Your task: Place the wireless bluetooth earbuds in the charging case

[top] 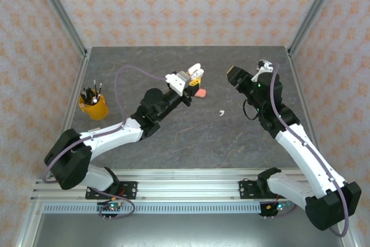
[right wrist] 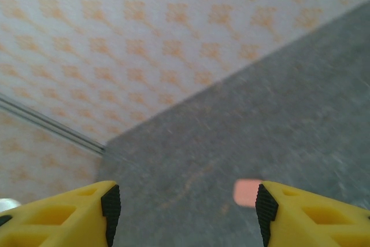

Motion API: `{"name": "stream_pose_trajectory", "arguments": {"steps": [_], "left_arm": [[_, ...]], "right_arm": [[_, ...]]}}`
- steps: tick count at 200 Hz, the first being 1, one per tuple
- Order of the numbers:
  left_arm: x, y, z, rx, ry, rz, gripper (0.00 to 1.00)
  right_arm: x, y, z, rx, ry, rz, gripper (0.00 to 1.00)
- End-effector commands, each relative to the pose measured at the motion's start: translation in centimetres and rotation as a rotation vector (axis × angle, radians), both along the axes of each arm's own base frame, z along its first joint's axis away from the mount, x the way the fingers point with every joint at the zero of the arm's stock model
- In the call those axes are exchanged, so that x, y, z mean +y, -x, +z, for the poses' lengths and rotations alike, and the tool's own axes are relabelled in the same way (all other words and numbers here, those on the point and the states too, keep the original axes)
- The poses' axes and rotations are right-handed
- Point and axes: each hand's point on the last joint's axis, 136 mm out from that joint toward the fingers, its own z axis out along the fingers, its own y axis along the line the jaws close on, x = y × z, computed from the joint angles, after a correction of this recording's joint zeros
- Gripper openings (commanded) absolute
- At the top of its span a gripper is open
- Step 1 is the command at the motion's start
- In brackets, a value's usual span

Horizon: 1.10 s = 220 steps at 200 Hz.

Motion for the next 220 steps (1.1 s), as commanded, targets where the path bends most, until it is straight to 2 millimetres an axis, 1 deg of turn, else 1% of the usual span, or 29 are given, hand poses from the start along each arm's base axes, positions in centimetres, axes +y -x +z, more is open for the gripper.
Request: {"name": "stream_pose_trajectory", "arguments": {"steps": [1, 9, 20, 24, 29, 50, 67, 87, 107, 127, 152, 188, 220], "left_arm": [[1.6, 1.1, 1.3, -0.051, 0.014, 0.003, 0.0], [2.0, 1.3, 1.1, -0.047, 0.013, 0.005, 0.0], [2.5, 1.7, 0.8, -0.039, 0.009, 0.008, 0.0], [2.7, 1.8, 0.7, -0.037, 0.007, 0.007, 0.0], [2.9, 2.0, 0.6, -0.036, 0.006, 0.007, 0.0], [3.7, 2.5, 0.3, -0.031, 0.004, 0.017, 0.0], [4.3, 2.8, 0.3, -0.037, 0.006, 0.027, 0.0], [4.9, 3.1, 0.2, -0.033, 0.014, 0.034, 0.0], [5.2, 3.3, 0.3, -0.034, 0.02, 0.038, 0.0], [5.4, 3.4, 0.4, -0.033, 0.027, 0.041, 0.0], [5.4, 3.4, 0.3, -0.035, 0.033, 0.041, 0.0], [5.5, 3.4, 0.2, -0.033, 0.036, 0.041, 0.0], [5.6, 3.5, 0.2, -0.034, 0.044, 0.044, 0.0]], "right_arm": [[-1.2, 0.8, -6.1, 0.254, 0.138, -0.03, 0.65], [-1.1, 0.8, -7.7, 0.307, 0.164, -0.019, 0.65], [-1.7, 1.0, -9.9, 0.398, 0.2, -0.05, 0.64], [-1.8, 1.2, -10.4, 0.421, 0.208, -0.054, 0.64], [-1.9, 1.2, -11.8, 0.473, 0.227, -0.057, 0.64], [-1.8, 1.5, -15.4, 0.624, 0.294, -0.042, 0.63], [-1.8, 1.2, -17.9, 0.732, 0.367, -0.021, 0.62], [-1.8, 0.4, -20.2, 0.833, 0.445, -0.013, 0.61], [-1.6, -0.4, -21.8, 0.898, 0.462, -0.019, 0.59], [-0.5, -1.0, -22.9, 0.936, 0.455, -0.003, 0.58], [0.5, -1.3, -24.4, 0.993, 0.507, 0.035, 0.57], [1.5, -1.5, -25.6, 1.019, 0.556, 0.046, 0.57], [1.9, -1.9, -26.6, 1.036, 0.582, 0.038, 0.57]]}}
